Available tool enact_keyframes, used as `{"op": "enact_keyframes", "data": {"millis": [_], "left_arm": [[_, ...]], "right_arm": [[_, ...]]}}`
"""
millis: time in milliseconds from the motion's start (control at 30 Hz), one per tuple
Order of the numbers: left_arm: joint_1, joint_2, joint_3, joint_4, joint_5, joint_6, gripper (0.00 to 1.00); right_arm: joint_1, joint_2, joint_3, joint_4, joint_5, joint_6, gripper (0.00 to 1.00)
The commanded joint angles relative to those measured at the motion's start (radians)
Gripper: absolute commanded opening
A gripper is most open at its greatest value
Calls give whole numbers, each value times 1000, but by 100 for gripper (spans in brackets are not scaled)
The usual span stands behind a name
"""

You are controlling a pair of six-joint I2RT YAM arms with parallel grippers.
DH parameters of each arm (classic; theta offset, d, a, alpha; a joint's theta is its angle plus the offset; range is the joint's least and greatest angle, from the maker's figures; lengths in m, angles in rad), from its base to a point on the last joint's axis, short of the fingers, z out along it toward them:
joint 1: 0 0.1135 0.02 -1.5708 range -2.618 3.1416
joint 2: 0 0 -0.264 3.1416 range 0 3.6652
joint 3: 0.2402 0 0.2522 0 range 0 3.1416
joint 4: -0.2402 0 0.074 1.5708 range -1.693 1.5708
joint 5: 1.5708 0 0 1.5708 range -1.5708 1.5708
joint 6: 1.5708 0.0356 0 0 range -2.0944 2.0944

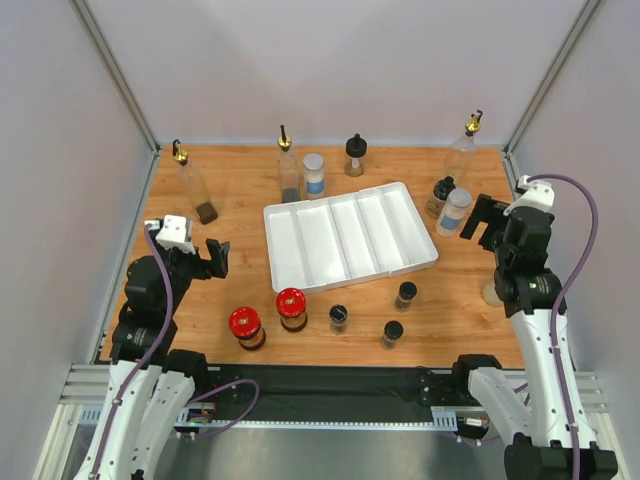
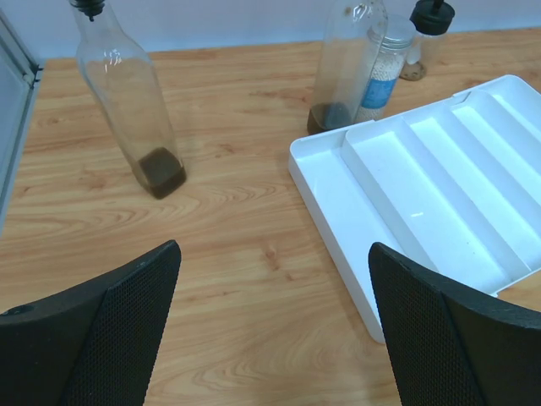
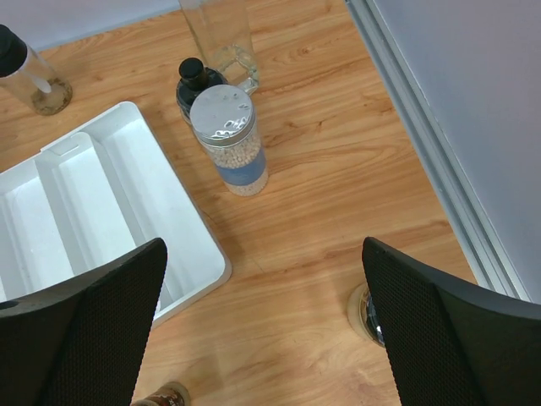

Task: Organize the condiment bottles
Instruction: Pick up the bottle from the center of the board.

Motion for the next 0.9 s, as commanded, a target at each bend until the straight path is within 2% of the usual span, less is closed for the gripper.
{"op": "enact_keyframes", "data": {"millis": [0,100,133,233,433,567,700,867], "left_arm": [[-4,-3,5,0,-9,4,100],[-3,12,15,-7,-12,-4,100],[-4,19,21,-13,-7,-7,100],[-4,55,57,-40,4,-16,100],[-1,147,175,-153,-12,-53,100],[11,206,258,-215,-9,-64,100],[104,279,313,-227,23,-129,100],[226,393,422,-231,129,-220,100]], "right_arm": [[-3,-2,53,14,-46,-25,100],[-3,-38,65,22,-175,-104,100],[-3,-53,64,25,-300,-156,100],[0,-50,113,-19,-492,-219,100],[7,-36,122,-58,-712,-357,100],[7,-33,87,-76,-736,-423,100],[7,-35,27,-32,-726,-423,100],[7,-26,4,-21,-769,-439,100]]}}
